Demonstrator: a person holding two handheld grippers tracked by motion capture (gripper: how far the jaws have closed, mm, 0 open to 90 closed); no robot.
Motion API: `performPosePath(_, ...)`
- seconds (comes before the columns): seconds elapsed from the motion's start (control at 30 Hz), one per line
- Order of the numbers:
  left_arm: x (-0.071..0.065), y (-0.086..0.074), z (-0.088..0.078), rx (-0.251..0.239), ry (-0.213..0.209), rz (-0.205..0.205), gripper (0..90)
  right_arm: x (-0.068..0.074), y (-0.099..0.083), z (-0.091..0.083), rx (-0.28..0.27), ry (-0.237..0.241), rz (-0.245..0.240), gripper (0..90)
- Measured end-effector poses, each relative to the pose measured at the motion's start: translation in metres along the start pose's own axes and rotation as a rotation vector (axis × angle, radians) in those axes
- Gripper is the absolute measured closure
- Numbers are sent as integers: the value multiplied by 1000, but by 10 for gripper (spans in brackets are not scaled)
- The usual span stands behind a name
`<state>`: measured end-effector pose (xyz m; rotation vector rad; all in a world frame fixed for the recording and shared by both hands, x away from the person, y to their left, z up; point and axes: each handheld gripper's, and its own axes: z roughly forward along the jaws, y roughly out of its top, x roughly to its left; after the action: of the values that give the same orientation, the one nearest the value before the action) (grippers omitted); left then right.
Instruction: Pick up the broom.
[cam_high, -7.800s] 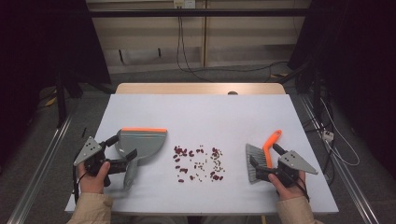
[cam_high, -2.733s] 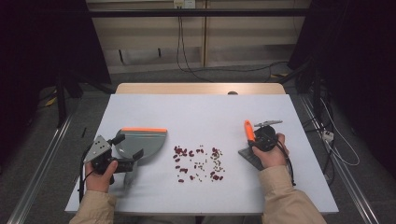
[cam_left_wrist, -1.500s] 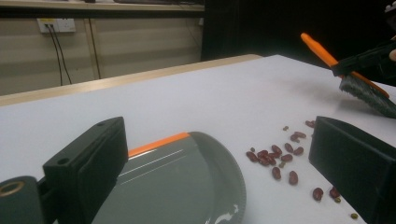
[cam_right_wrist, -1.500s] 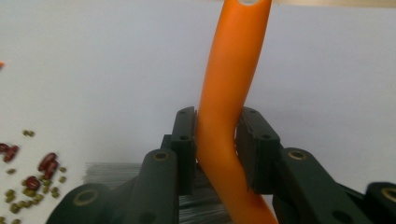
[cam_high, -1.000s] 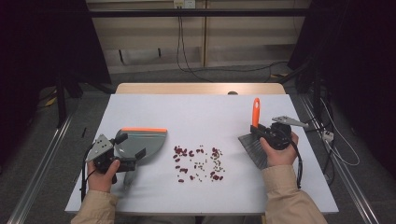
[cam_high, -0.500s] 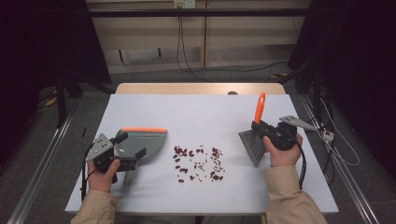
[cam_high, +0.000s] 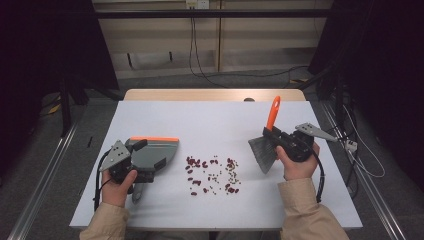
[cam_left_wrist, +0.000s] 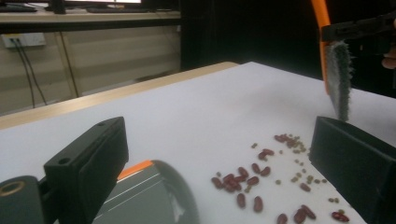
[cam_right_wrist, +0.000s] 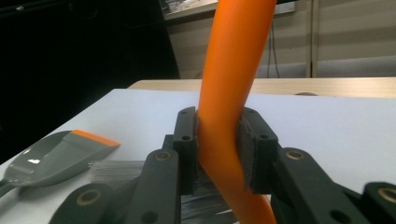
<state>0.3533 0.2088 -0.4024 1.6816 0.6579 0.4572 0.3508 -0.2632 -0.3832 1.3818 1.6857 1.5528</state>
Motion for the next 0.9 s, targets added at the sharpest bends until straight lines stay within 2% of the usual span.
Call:
performPosePath(0.07, -4, 3, 3, -5, -12, 4, 44, 5, 2, 1, -4, 1, -4, 713)
performPosePath(0.23, -12, 10, 11, -12, -36, 2, 45, 15, 5, 5, -33, 42, 9, 713)
performPosePath(0.37, -19, 14, 19, 8, -55, 2, 44, 25, 11, 9, -62, 76, 21, 712)
performPosePath(0.53, -31, 22, 34, 30, -87, 2, 45, 34, 13, 15, -68, 92, 9, 713)
performPosePath(0.7, -45, 29, 52, 66, -136, -3, 54, 46, 15, 25, -77, 116, 14, 713)
performPosePath(0.83, -54, 32, 64, 90, -167, 11, 71, 57, 18, 33, -88, 138, 14, 713)
performPosePath(0.9, -58, 33, 68, 85, -172, 15, 92, 62, 18, 37, -90, 146, 18, 712)
